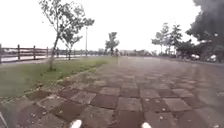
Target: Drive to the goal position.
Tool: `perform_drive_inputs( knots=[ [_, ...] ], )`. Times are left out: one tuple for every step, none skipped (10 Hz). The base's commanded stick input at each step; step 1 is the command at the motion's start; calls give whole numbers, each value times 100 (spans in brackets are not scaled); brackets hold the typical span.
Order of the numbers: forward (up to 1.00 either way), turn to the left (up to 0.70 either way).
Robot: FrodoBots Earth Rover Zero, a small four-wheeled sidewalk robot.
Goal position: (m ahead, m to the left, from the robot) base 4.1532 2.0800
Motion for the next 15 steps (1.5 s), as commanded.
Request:
perform_drive_inputs(
  knots=[
    [70, 0],
    [70, 0],
    [70, 0],
    [70, 0],
    [70, 0],
    [70, 8],
    [70, 27],
    [70, 27],
    [70, 27],
    [70, 27],
    [70, 27],
    [70, 27],
    [70, 27],
    [70, 27],
    [70, 27]
  ],
)
